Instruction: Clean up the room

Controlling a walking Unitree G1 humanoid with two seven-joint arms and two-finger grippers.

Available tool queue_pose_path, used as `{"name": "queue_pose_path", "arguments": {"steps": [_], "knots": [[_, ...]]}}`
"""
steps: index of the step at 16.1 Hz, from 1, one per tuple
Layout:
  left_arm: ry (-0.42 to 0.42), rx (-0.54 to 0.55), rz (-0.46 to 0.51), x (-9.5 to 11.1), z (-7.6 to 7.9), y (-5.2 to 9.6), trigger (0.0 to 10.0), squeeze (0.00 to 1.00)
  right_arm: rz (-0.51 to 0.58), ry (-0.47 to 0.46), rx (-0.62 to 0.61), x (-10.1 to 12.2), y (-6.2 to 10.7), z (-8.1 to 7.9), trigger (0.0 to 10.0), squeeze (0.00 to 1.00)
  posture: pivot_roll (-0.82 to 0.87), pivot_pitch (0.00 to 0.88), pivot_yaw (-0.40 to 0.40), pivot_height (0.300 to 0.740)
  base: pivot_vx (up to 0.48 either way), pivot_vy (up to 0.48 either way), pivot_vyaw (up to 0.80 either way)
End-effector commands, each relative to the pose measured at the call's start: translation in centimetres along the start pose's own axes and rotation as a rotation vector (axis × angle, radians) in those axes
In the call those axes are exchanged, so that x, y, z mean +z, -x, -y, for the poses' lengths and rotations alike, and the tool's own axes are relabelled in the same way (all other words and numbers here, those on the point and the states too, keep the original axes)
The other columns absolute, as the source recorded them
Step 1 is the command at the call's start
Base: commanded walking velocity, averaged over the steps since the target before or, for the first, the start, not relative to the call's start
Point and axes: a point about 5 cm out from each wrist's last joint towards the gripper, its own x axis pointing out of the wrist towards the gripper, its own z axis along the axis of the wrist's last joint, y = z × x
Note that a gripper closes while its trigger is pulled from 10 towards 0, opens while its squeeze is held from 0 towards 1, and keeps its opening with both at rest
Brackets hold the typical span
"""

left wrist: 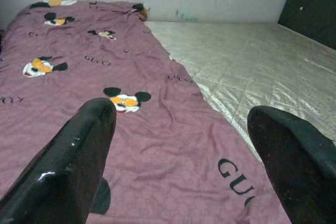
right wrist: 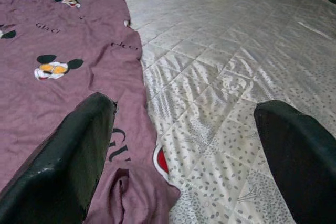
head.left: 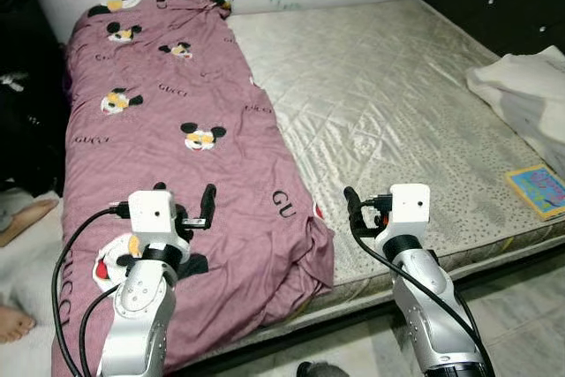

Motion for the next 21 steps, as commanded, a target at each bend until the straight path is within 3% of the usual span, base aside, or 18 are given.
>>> {"name": "queue_pose_path", "arguments": {"steps": [1, 7, 16, 21], "knots": [[-0.011, 0.001, -0.011, 0.0, 0.0, 0.0, 10.0, 0.0, 0.005, 0.006, 0.003, 0.2, 0.1, 0.1, 10.0, 0.0, -0.04, 0.135, -0.02, 0.662, 0.0, 0.0, 0.0], [-0.009, 0.002, -0.004, 0.1, 0.1, -0.4, 10.0, 0.0, 0.006, 0.017, 0.01, 0.2, -0.2, 0.1, 10.0, 0.0, -0.04, 0.135, -0.023, 0.583, 0.0, 0.0, 0.0], [0.004, 0.022, 0.007, 0.3, 0.3, -0.8, 10.0, 0.0, -0.016, 0.041, 0.061, 0.0, -0.7, -0.4, 10.0, 0.0, -0.04, 0.142, -0.031, 0.578, 0.0, 0.0, 0.0], [0.001, 0.03, 0.009, 0.3, 0.3, -1.0, 10.0, 0.0, -0.023, 0.044, 0.072, -0.2, -0.9, -0.5, 10.0, 0.0, -0.04, 0.141, -0.031, 0.513, 0.0, 0.0, 0.0]]}}
